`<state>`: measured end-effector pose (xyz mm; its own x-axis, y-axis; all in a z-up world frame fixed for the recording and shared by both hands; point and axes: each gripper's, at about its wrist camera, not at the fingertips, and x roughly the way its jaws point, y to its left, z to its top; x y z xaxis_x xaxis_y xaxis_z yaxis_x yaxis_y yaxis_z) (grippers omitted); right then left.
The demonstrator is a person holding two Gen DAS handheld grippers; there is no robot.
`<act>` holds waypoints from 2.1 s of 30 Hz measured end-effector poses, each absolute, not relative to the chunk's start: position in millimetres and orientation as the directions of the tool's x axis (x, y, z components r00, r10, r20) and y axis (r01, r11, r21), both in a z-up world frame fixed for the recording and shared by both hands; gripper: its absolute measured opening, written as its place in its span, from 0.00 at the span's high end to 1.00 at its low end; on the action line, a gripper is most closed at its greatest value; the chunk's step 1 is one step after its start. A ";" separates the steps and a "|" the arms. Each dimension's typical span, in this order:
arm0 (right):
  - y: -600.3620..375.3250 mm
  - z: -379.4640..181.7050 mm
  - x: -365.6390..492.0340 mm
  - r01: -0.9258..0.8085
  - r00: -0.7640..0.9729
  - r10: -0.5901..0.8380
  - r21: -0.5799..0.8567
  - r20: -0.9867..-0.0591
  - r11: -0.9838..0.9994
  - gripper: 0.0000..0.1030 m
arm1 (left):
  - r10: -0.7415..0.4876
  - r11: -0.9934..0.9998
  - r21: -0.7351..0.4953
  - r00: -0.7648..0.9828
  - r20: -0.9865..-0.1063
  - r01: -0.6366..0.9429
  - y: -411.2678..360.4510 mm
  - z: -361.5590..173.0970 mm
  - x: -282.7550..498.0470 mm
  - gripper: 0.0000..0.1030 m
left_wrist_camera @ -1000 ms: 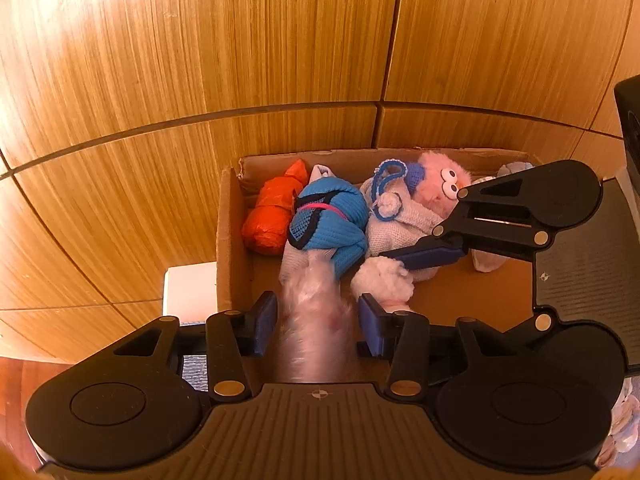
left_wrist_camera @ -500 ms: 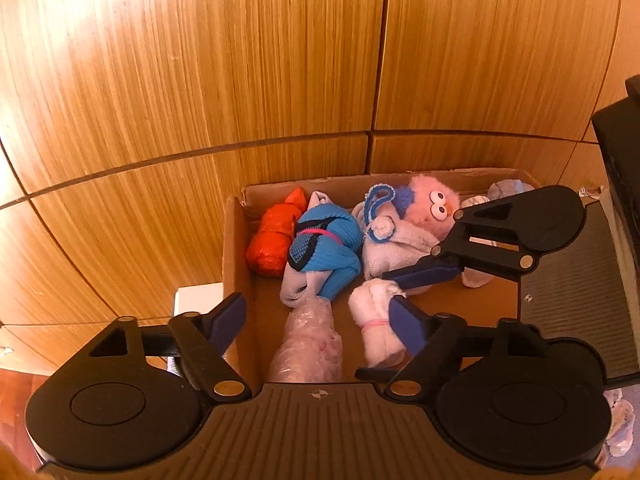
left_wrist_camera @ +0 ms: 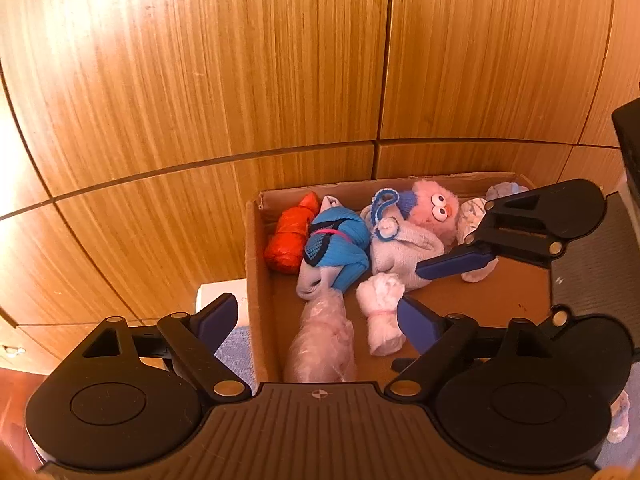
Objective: Organize objects
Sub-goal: 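Carry both bundles into the box and open both grippers, then move both grippers back to the socks on the towel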
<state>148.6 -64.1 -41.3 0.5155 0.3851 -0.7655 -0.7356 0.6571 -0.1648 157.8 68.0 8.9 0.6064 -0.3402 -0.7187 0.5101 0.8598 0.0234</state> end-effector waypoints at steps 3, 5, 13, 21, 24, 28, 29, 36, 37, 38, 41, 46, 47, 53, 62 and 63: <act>-64.7 -37.0 145.1 -0.734 0.519 0.385 -0.166 -0.763 0.659 0.41 | -0.339 0.860 0.028 0.611 -0.716 0.510 70.9 12.4 153.8 0.12; -64.5 -33.5 142.8 -0.732 0.521 0.386 -0.167 -0.761 0.660 0.41 | -0.337 0.860 0.033 0.616 -0.712 0.510 72.0 15.3 150.7 0.12; -67.7 -21.4 128.3 -0.724 0.535 0.386 -0.172 -0.751 0.668 0.39 | -0.334 0.857 0.044 0.619 -0.711 0.514 73.0 24.2 140.0 0.10; -78.5 -5.2 108.2 -0.700 0.566 0.388 -0.176 -0.727 0.692 0.39 | -0.341 0.849 0.053 0.621 -0.706 0.526 80.0 34.5 125.4 0.08; -90.4 3.9 92.3 -0.681 0.591 0.392 -0.176 -0.705 0.710 0.35 | -0.344 0.848 0.055 0.628 -0.698 0.526 88.2 39.6 117.4 0.06; -115.8 16.5 58.8 -0.652 0.625 0.391 -0.177 -0.675 0.737 0.33 | -0.334 0.853 0.080 0.657 -0.676 0.516 106.2 42.1 100.2 0.03; -125.0 20.0 46.2 -0.640 0.638 0.391 -0.174 -0.663 0.748 0.31 | -0.334 0.852 0.084 0.661 -0.672 0.516 111.6 40.9 94.1 0.03; -185.6 20.7 -34.9 -0.566 0.687 0.366 -0.147 -0.628 0.811 0.21 | -0.317 0.859 0.109 0.687 -0.654 0.501 142.5 18.9 45.5 0.00; -192.9 16.7 -42.4 -0.542 0.697 0.356 -0.133 -0.623 0.829 0.21 | -0.321 0.857 0.107 0.685 -0.654 0.503 143.8 15.0 37.4 0.00; -199.7 10.6 -48.6 -0.517 0.703 0.348 -0.109 -0.620 0.849 0.21 | -0.327 0.855 0.105 0.684 -0.652 0.509 144.4 10.3 27.3 0.00; -206.1 -12.3 -66.2 -0.437 0.750 0.297 -0.105 -0.591 0.893 0.21 | -0.350 0.843 0.100 0.680 -0.644 0.528 141.8 -3.5 1.8 0.00; -201.5 -47.2 -67.1 -0.386 0.755 0.282 -0.055 -0.592 0.921 0.22 | -0.358 0.810 0.126 0.653 -0.667 0.573 121.8 -25.4 -11.3 0.00; -200.7 -51.1 -66.0 -0.380 0.754 0.281 -0.046 -0.594 0.924 0.22 | -0.358 0.810 0.123 0.649 -0.671 0.574 118.7 -27.5 -9.5 0.01; -198.8 -63.8 -64.5 -0.315 0.772 0.239 -0.028 -0.588 0.949 0.29 | -0.363 0.811 0.089 0.616 -0.699 0.578 110.7 -40.6 3.9 0.07; -198.2 -73.0 -57.1 -0.213 0.779 0.173 0.005 -0.603 0.977 0.46 | -0.397 0.802 0.037 0.578 -0.713 0.596 104.1 -47.9 14.2 0.30; -198.3 -74.2 -57.0 -0.203 0.779 0.167 0.009 -0.605 0.979 0.48 | -0.400 0.800 0.031 0.573 -0.715 0.599 102.6 -49.2 15.0 0.32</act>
<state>-57.0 -198.3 -74.2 0.7786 0.1673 -0.6048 -0.2033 0.9791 0.0092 15.0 102.6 -49.2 0.5726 -0.4004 -0.7154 0.5986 0.8004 0.0312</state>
